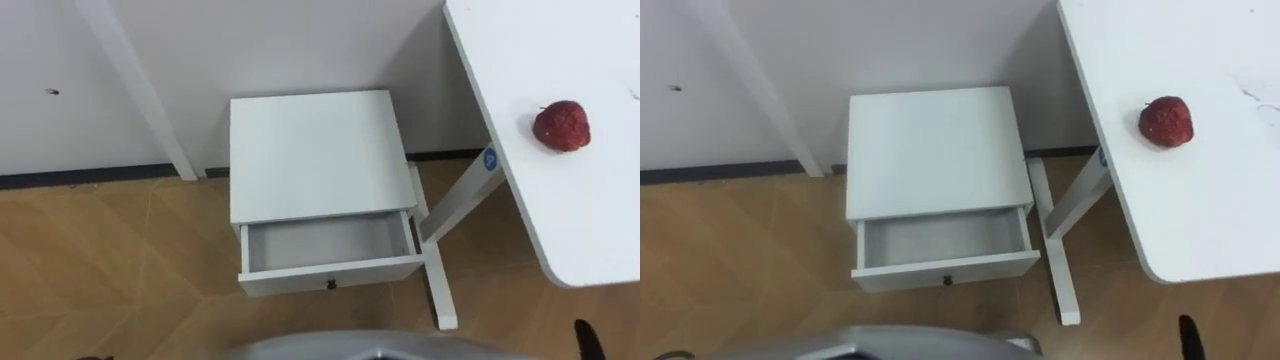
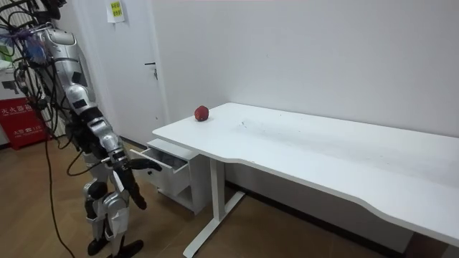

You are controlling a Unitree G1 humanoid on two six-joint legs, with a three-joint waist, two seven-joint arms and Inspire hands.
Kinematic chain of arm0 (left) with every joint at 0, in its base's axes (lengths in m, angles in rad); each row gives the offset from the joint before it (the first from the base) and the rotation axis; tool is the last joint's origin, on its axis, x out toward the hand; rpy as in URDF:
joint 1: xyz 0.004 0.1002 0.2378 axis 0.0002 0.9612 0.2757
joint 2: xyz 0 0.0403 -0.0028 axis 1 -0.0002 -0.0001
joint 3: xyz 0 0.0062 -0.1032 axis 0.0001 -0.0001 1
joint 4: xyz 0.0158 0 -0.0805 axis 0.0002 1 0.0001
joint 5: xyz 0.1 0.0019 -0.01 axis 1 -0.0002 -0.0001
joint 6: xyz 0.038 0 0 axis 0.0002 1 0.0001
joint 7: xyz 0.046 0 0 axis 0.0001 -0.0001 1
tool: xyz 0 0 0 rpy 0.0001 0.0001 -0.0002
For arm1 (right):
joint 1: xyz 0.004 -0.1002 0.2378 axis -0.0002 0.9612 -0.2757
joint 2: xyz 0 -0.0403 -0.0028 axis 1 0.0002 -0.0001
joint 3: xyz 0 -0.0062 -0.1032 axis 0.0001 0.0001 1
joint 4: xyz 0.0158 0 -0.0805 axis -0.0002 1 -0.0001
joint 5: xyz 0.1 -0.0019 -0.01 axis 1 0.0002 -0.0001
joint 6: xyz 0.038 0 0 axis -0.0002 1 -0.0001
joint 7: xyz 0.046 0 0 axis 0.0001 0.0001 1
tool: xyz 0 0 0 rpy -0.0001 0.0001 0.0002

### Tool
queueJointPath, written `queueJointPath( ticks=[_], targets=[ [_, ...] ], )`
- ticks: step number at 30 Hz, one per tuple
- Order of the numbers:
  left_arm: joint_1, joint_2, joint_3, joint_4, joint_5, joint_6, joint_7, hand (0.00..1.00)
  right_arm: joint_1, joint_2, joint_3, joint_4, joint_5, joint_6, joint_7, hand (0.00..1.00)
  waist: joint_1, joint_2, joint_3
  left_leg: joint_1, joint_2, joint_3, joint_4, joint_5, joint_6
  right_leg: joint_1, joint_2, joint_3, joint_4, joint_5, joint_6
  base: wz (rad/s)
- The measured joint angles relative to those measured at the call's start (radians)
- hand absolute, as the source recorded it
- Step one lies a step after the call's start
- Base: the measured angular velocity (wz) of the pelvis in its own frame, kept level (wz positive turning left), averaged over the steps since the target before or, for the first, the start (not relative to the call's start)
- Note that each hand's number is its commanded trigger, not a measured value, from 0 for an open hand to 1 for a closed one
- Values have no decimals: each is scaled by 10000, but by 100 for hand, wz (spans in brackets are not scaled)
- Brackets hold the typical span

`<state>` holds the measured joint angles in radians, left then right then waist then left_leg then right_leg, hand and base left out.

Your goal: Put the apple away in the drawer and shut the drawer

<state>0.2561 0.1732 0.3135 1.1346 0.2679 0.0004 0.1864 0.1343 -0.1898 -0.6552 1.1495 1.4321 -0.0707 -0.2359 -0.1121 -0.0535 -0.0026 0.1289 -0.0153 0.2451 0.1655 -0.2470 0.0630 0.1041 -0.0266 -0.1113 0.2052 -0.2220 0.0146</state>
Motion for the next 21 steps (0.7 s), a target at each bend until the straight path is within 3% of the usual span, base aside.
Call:
queueJointPath(
  ticks=[5, 8, 13, 18, 21],
  targets=[
    [112, 16, 21, -189, -4, 9, -5, 0, -52, -120, -871, -1027, 110, -104, -1229, 0, -211, -151, 1, -52, 7, 8, -9, 0, 0, -35, 10, 25, 28, 4, -6, -1],
    [359, 27, 18, -767, -4, 17, -5, 0, 9, -194, -1114, -2478, 89, -472, -2184, 0, -294, -233, -21, -216, 8, 20, 31, 3, 4, -222, -6, 25, 137, 11, -8, 0],
    [452, 126, -9, -1204, -9, -95, -3, 0, -226, -821, -1158, -4440, -667, -840, -3697, 0, -481, -266, -43, -235, 10, 21, 26, 4, 5, -239, 6, 24, 136, 14, -3, 0],
    [479, 117, 0, -1262, 4, -162, -22, 0, -336, -1240, -1559, -6633, -2496, -1428, -5427, 0, -482, -246, -45, -407, 14, 0, 50, 10, 0, -411, 6, -1, 126, 15, -4, 0],
    [530, 107, -9, -1261, 72, -165, -25, 0, -228, -1294, -1572, -8215, -3839, -1514, -6005, 0, -479, -211, -60, -621, 10, 2, 67, 26, -2, -624, 4, 20, 136, 15, -5, -1]
  ],
)
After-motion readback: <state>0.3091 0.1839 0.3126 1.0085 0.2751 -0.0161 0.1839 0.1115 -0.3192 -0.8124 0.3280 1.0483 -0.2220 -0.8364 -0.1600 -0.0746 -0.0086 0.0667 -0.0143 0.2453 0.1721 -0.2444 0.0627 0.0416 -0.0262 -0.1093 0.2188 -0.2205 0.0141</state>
